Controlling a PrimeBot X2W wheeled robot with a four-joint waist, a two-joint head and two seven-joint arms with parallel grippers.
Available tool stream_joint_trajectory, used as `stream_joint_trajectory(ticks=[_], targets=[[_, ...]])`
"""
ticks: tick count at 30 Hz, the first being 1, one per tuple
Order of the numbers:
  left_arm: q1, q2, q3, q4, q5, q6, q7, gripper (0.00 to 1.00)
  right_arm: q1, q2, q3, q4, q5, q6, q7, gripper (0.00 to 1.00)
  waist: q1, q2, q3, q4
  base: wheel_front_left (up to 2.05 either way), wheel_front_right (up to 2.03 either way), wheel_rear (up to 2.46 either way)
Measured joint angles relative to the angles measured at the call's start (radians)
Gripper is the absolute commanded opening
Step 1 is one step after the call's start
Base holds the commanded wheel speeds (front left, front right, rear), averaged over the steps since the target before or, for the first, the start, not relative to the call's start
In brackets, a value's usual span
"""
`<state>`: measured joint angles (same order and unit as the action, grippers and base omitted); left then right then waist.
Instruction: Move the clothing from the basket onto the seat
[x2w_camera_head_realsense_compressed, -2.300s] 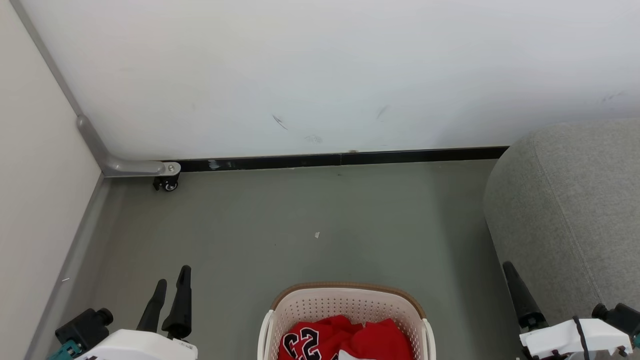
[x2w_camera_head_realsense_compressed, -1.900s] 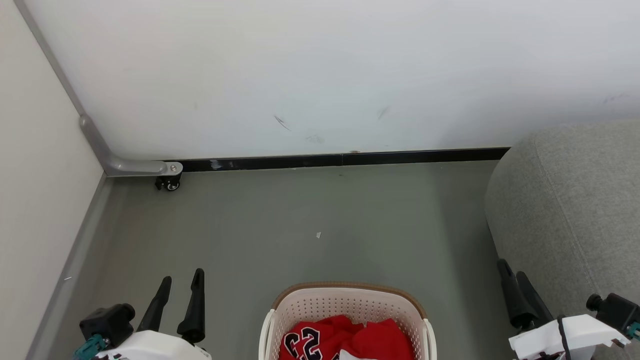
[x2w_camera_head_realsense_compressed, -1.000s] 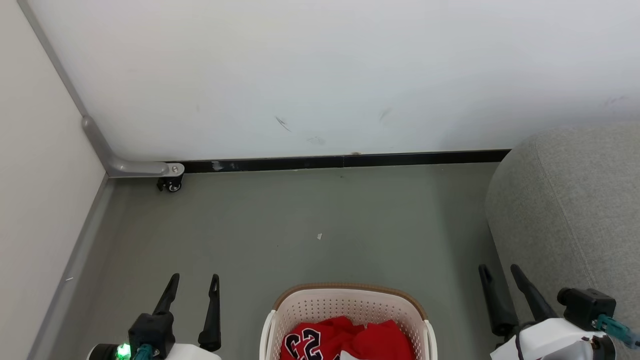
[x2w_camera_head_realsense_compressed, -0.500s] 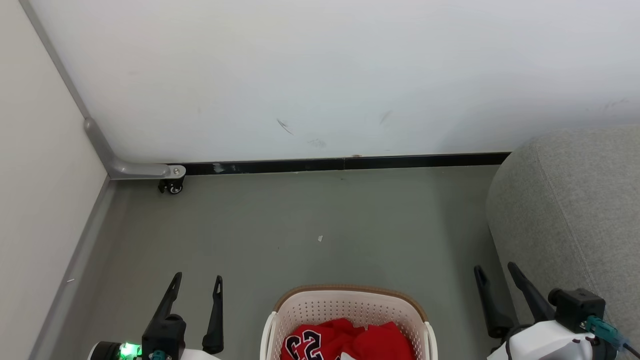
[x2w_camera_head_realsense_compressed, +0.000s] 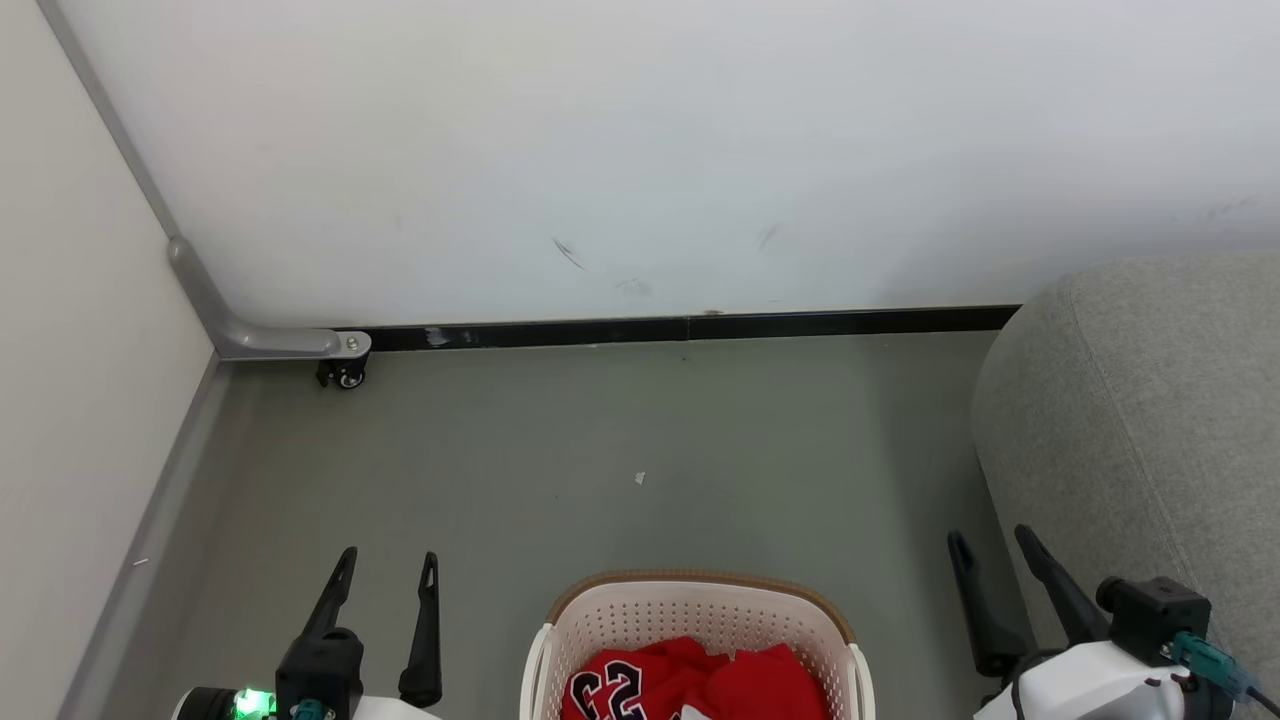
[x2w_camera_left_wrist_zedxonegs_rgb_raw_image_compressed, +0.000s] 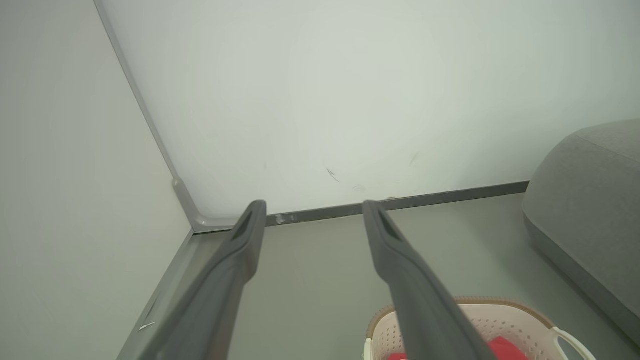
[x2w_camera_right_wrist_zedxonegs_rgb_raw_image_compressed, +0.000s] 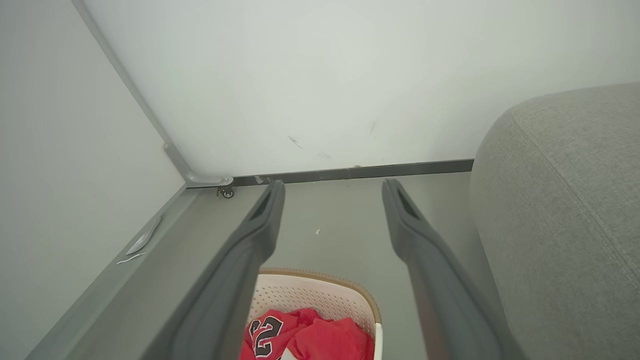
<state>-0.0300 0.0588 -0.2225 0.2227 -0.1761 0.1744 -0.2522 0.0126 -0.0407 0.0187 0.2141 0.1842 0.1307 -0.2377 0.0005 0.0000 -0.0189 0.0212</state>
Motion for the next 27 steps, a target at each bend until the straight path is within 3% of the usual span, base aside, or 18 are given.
stream_joint_trajectory(ticks=[27], targets=[[-0.026, 0.002, -0.015, 0.028, 0.010, -0.012, 0.000, 1.00, 0.000, 0.000, -0.007, -0.021, 0.002, 0.000, 0.000, 1.00, -0.0002, 0.0000, 0.044, -0.006, 0.00, 0.00, 0.00]])
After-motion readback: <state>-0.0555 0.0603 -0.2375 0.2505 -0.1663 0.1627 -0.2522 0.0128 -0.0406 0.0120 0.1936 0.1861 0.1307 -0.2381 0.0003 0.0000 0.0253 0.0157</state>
